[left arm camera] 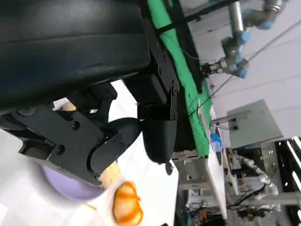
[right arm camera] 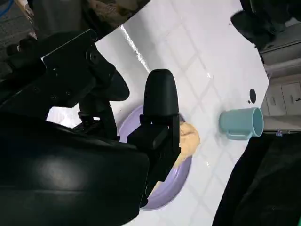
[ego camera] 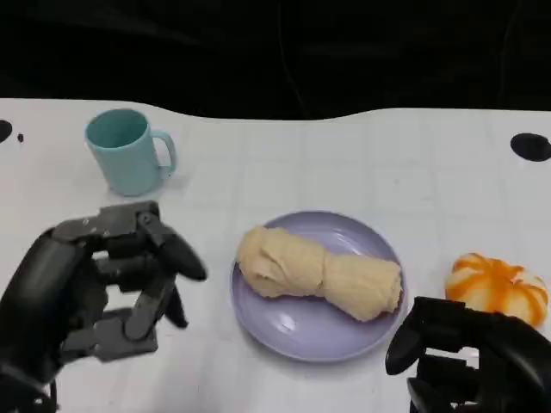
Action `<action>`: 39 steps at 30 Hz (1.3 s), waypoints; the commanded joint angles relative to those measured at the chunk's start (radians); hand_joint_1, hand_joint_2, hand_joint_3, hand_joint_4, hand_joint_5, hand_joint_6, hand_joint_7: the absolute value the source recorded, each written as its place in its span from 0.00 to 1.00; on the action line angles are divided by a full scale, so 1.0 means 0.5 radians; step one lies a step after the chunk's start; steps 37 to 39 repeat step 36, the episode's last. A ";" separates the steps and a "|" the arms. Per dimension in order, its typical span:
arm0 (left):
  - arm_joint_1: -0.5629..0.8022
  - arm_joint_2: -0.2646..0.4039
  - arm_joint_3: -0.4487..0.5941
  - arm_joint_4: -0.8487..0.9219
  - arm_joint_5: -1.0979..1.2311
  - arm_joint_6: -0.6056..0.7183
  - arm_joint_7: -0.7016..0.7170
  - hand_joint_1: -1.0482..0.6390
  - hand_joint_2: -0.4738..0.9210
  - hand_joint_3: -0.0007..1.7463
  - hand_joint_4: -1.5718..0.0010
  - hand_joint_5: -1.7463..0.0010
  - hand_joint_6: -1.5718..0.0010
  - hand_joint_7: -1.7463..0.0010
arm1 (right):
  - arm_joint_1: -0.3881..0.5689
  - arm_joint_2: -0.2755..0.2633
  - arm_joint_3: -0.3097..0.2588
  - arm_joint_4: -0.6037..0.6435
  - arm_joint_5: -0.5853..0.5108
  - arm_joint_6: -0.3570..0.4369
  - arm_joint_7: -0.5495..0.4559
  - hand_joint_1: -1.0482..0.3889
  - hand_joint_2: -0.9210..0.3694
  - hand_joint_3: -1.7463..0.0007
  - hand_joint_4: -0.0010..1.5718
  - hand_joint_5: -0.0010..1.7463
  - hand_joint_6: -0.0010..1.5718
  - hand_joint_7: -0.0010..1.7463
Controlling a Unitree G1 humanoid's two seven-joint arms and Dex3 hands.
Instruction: Grasp the towel on the left side of the plate with the left hand and place it into the plate.
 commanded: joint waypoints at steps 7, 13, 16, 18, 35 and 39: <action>0.330 -0.058 0.150 -0.189 -0.588 0.463 0.220 0.56 0.67 0.78 0.45 0.00 0.48 0.14 | -0.015 -0.031 -0.052 0.057 0.019 -0.042 0.042 0.73 0.31 0.30 0.43 1.00 0.41 0.85; 0.344 -0.082 0.132 -0.076 -0.659 0.466 0.239 0.56 0.69 0.78 0.47 0.00 0.51 0.08 | -0.005 -0.043 -0.066 0.112 0.003 -0.102 0.078 0.74 0.31 0.30 0.43 1.00 0.42 0.85; 0.335 -0.098 0.102 -0.043 -0.640 0.448 0.249 0.57 0.66 0.81 0.47 0.00 0.51 0.08 | 0.009 -0.055 -0.072 0.148 -0.022 -0.174 0.096 0.75 0.30 0.32 0.43 0.99 0.42 0.83; 0.333 -0.115 0.080 -0.021 -0.619 0.423 0.251 0.57 0.65 0.82 0.46 0.00 0.50 0.08 | 0.020 -0.061 -0.078 0.162 -0.032 -0.208 0.108 0.75 0.29 0.33 0.43 0.99 0.42 0.83; 0.294 -0.097 -0.026 0.026 -0.490 0.405 0.263 0.58 0.70 0.74 0.43 0.04 0.48 0.15 | 0.031 -0.079 -0.107 0.195 -0.032 -0.263 0.127 0.73 0.30 0.30 0.41 1.00 0.40 0.86; 0.291 -0.097 -0.026 0.026 -0.486 0.409 0.268 0.58 0.70 0.74 0.44 0.04 0.48 0.15 | 0.030 -0.079 -0.108 0.199 -0.029 -0.269 0.131 0.73 0.30 0.30 0.41 1.00 0.40 0.86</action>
